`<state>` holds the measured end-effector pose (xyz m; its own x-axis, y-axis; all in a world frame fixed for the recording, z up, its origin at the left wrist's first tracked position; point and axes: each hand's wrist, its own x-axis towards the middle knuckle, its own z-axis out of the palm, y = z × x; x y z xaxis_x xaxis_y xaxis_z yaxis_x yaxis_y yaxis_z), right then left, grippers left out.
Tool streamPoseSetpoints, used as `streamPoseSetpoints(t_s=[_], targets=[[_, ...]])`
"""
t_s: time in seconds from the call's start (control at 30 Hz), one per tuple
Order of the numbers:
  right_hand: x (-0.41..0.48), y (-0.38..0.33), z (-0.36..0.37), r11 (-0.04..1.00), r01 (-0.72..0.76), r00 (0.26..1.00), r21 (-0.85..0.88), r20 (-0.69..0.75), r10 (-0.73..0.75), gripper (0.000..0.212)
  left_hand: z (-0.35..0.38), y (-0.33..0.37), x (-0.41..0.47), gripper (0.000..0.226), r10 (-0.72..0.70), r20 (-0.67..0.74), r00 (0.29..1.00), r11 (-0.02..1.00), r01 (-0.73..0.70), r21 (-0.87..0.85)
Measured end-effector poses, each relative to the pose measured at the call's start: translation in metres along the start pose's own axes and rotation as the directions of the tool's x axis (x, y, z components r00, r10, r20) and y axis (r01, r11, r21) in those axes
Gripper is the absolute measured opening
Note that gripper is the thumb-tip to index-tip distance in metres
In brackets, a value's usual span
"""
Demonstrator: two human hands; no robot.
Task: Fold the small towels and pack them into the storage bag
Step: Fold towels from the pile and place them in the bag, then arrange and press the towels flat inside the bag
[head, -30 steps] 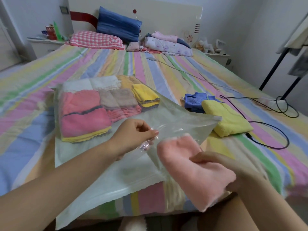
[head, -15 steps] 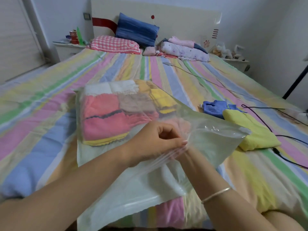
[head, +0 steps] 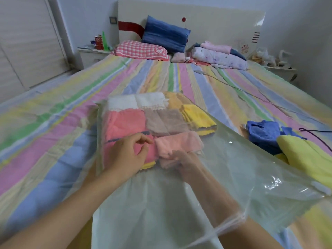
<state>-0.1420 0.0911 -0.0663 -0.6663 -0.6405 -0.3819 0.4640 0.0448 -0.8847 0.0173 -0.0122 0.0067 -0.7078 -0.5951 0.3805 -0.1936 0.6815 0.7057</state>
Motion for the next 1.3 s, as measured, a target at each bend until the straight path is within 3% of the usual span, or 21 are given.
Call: streamPoseSetpoints(t_s=[0.07, 0.13, 0.2, 0.23, 0.27, 0.3, 0.33, 0.37, 0.4, 0.47, 0.53, 0.73, 0.83, 0.93, 1.1, 1.2, 1.3], targets=[[-0.024, -0.011, 0.001, 0.997, 0.014, 1.0, -0.073, 0.01, -0.013, 0.035, 0.007, -0.008, 0.009, 0.025, 0.079, -0.025, 0.997, 0.988, -0.075, 0.132], [-0.042, -0.021, -0.008, 0.938, 0.026, 0.999, -0.346, -0.012, -0.032, 0.032, 0.014, -0.013, 0.017, 0.033, 0.125, 0.044, 0.991, 0.962, -0.132, 0.241], [-0.06, -0.037, -0.018, 0.706, -0.087, 0.973, -0.703, -0.211, -0.09, 0.051, 0.023, -0.018, 0.021, 0.046, 0.067, 0.168, 0.984, 0.921, -0.126, 0.369], [-0.062, -0.038, -0.024, 0.522, -0.116, 0.937, -0.845, -0.267, -0.224, 0.057, 0.027, -0.021, 0.021, 0.053, 0.017, 0.227, 0.974, 0.889, -0.119, 0.443], [-0.064, -0.039, -0.026, 0.3, -0.093, 0.885, -0.949, -0.217, -0.413, 0.055, 0.031, -0.024, 0.021, 0.059, -0.03, 0.282, 0.959, 0.849, -0.124, 0.514], [-0.066, -0.035, -0.028, 0.105, -0.006, 0.78, -0.994, -0.07, -0.622, 0.043, 0.033, -0.024, 0.02, 0.062, -0.062, 0.32, 0.945, 0.813, -0.138, 0.565], [-0.066, -0.029, -0.028, -0.063, 0.088, 0.669, -0.994, 0.105, -0.736, 0.028, 0.034, -0.025, 0.019, 0.067, -0.077, 0.341, 0.937, 0.793, -0.15, 0.591], [-0.062, -0.021, -0.027, -0.178, 0.15, 0.615, -0.972, 0.233, -0.753, 0.027, 0.035, -0.027, 0.018, 0.074, -0.082, 0.348, 0.934, 0.786, -0.154, 0.599], [-0.058, -0.015, -0.021, -0.258, 0.211, 0.634, -0.943, 0.333, -0.698, 0.04, 0.034, -0.027, 0.018, 0.081, -0.088, 0.358, 0.93, 0.784, -0.157, 0.6], [-0.044, -0.001, -0.015, -0.33, 0.284, 0.739, -0.9, 0.425, -0.524, 0.057, 0.032, -0.029, 0.018, 0.092, -0.1, 0.382, 0.919, 0.771, -0.171, 0.613], [-0.035, 0.012, -0.013, -0.275, 0.301, 0.843, -0.913, 0.39, -0.372, 0.061, 0.033, -0.034, 0.016, 0.096, -0.114, 0.424, 0.899, 0.732, -0.213, 0.647], [-0.028, 0.011, -0.023, -0.264, 0.337, 0.858, -0.903, 0.411, -0.308, 0.068, 0.035, -0.024, 0.016, 0.059, -0.136, 0.451, 0.882, 0.715, -0.228, 0.661], [-0.049, 0.0, -0.032, -0.25, 0.391, 0.806, -0.886, 0.46, -0.372, 0.062, 0.045, -0.003, 0.011, 0.061, 0.066, 0.353, 0.933, 0.802, -0.26, 0.538], [-0.078, 0.001, -0.063, -0.228, 0.456, 0.749, -0.86, 0.509, -0.423, 0.057, 0.068, 0.032, 0.001, 0.044, 0.364, 0.254, 0.896, 0.868, -0.426, 0.257], [-0.149, -0.01, -0.144, 0.029, 0.406, 0.902, -0.913, 0.395, -0.176, 0.049, 0.114, 0.1, -0.014, 0.026, 0.395, 0.287, 0.873, 0.916, -0.396, -0.057], [-0.184, -0.039, -0.186, 0.093, 0.228, 0.955, -0.969, 0.204, -0.213, 0.043, 0.14, 0.128, -0.023, 0.02, 0.41, 0.369, 0.834, 0.911, -0.397, -0.114], [-0.207, -0.07, -0.211, 0.242, 0.098, 0.945, -0.965, 0.014, -0.326, 0.039, 0.162, 0.144, -0.029, 0.019, 0.393, 0.446, 0.804, 0.915, -0.39, -0.104]])
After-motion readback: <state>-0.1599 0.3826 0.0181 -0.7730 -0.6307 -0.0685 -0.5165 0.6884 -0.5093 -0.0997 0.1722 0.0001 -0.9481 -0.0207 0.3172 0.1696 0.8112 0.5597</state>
